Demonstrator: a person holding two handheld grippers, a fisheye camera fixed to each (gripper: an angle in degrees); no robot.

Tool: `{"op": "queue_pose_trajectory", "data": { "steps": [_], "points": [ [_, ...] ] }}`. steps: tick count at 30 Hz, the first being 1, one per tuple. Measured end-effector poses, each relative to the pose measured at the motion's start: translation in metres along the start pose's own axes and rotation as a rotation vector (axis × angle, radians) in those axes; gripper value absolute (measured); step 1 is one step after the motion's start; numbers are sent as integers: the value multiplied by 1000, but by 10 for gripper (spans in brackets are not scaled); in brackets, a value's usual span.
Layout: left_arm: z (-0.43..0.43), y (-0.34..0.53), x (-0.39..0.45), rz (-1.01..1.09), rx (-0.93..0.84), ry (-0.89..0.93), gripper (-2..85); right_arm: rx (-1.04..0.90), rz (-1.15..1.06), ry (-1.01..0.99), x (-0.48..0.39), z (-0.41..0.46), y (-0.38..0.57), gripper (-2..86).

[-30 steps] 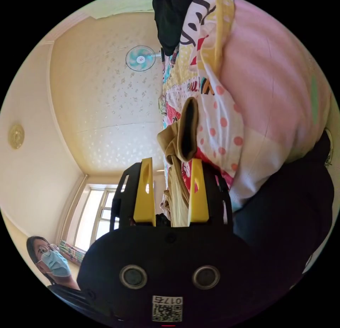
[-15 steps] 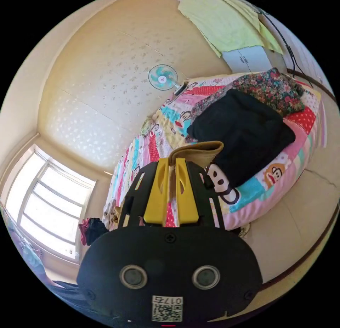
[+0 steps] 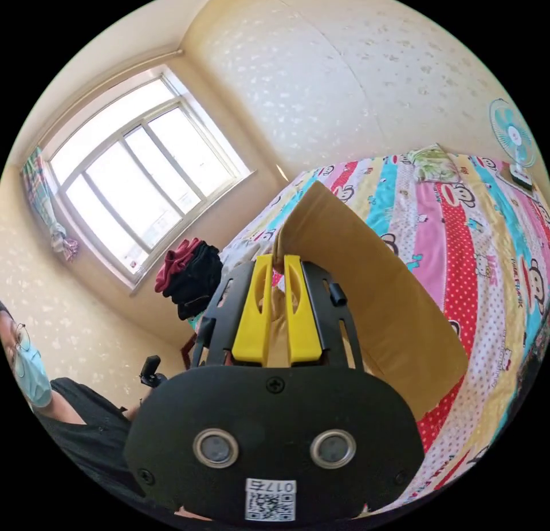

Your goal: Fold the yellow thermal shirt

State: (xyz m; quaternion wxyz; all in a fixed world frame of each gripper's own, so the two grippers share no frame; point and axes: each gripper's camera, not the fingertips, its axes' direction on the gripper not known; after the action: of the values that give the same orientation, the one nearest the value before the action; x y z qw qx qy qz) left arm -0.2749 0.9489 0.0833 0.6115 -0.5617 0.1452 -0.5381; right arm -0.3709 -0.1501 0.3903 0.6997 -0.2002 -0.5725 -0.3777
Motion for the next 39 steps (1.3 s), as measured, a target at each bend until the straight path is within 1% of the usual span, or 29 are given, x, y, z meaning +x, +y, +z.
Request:
{"op": "queue_pose_trajectory", "data": {
  "steps": [1,2,4,5,6,7,9,12,14,17,19,20,22,23,24,25,26,27,30,32,35,38,39],
  "points": [
    [-1,3,-4,-12,13,6,-8,-48,-2,-67,6,44,2,24],
    [-5,9,-12,-41,39,8,-7,-77,1,-93,10,67,5,25],
    [-13,17,-21,-79,74,-20,-2,-268,97,-150,37,153,26,28],
    [-21,21,-25,-84,96,-55,4,-326,129,-171,44,172,33,29],
    [-31,24,-28,-99,117,-108,38,-408,157,-253,52,197,44,32],
    [-37,25,-29,-111,135,-139,56,-434,163,-324,52,206,50,34],
    [-61,32,-35,-169,223,-282,126,-440,155,-324,43,199,52,39],
    [-83,34,-47,-249,330,-428,180,-488,81,-259,15,168,46,58],
    [-86,28,-60,-263,368,-447,188,-547,50,-193,-1,150,45,83],
    [-73,5,-91,-296,348,-448,183,-648,6,-115,-27,129,49,120],
    [-54,-8,-114,-354,300,-430,171,-696,-44,-60,-53,119,53,144],
    [-49,-8,-116,-400,333,-473,156,-707,-51,-48,-60,118,53,154],
    [-47,-8,-111,-427,329,-511,127,-752,-80,-26,-85,119,54,186],
    [-47,-7,-106,-427,299,-510,111,-759,-90,-29,-91,120,54,191],
    [-48,-3,-99,-409,293,-455,67,-761,-115,-36,-106,121,53,192],
    [-51,0,-96,-400,309,-427,46,-755,-145,-39,-120,122,52,191],
    [-58,7,-87,-349,344,-345,40,-751,-159,-41,-128,123,51,191],
    [-67,12,-79,-280,373,-216,37,-751,-187,-59,-142,126,48,191],
    [-89,21,-62,-190,430,-8,35,-781,-267,-163,-178,136,42,192],
    [-101,22,-47,-147,446,-6,34,-739,-301,-234,-201,136,37,195],
    [-110,19,-22,-99,447,-74,34,-632,-342,-307,-240,127,31,205],
    [-110,16,-8,-70,461,-78,34,-521,-405,-246,-280,116,36,220],
    [-110,15,-5,-61,472,-68,34,-490,-407,-180,-292,114,40,227]
  ]
}}
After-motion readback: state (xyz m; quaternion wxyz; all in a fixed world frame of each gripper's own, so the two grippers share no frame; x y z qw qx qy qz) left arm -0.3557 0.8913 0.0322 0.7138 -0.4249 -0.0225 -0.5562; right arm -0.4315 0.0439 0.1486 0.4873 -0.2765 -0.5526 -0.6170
